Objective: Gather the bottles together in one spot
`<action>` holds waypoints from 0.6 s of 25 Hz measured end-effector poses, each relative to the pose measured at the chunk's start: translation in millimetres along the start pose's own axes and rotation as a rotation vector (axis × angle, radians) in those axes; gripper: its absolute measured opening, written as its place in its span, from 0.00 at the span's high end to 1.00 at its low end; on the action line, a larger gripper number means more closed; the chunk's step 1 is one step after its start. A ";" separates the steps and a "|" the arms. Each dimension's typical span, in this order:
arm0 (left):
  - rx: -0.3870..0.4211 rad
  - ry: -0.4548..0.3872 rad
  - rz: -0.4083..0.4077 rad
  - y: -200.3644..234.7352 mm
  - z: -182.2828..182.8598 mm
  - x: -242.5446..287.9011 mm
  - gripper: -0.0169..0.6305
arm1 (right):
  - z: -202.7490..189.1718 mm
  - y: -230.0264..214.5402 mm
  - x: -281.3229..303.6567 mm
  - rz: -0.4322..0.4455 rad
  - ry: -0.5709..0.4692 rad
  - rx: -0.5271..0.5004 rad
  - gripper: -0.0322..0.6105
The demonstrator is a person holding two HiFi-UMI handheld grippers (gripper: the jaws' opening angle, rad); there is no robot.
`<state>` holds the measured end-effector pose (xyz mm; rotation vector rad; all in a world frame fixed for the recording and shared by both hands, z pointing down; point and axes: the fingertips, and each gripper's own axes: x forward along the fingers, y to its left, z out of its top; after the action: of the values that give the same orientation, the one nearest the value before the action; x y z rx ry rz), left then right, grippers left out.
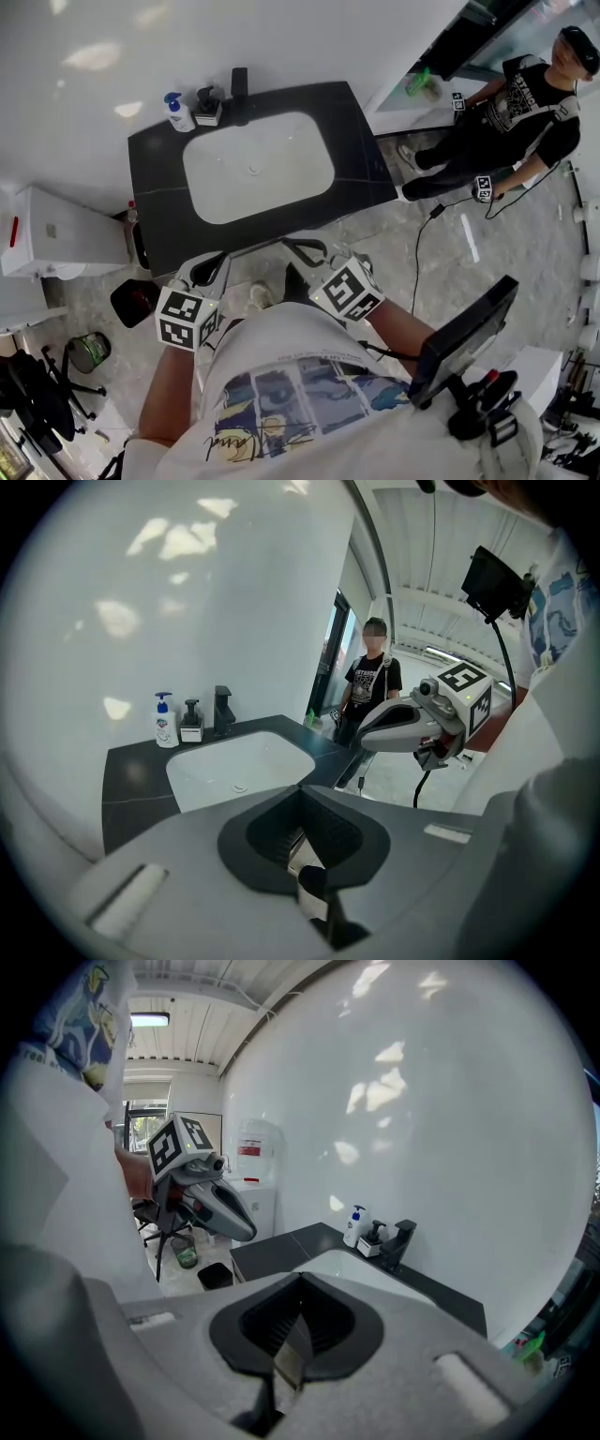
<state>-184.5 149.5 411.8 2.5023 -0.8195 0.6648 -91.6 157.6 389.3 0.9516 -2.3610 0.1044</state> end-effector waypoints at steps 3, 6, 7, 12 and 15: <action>0.003 0.003 -0.005 0.3 -1.8 -0.6 0.97 | 0.8 2.9 2.5 0.004 -0.001 -0.006 0.95; 0.001 0.011 -0.009 -1.7 -7.7 -1.2 0.97 | 0.8 7.5 2.2 0.006 -0.001 -0.011 0.95; 0.003 0.013 -0.012 -3.0 -9.0 -1.2 0.97 | 0.6 8.5 1.0 0.003 -0.001 -0.013 0.95; 0.015 0.024 -0.017 0.3 -16.0 -4.0 0.97 | 0.7 12.1 4.1 -0.010 -0.003 -0.016 0.95; 0.009 0.046 -0.004 7.0 -26.0 -8.4 0.97 | 0.3 19.0 11.2 0.006 -0.006 -0.007 0.95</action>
<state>-202.9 161.5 429.5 2.4860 -0.7972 0.7234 -110.6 164.7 397.8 0.9432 -2.3688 0.0957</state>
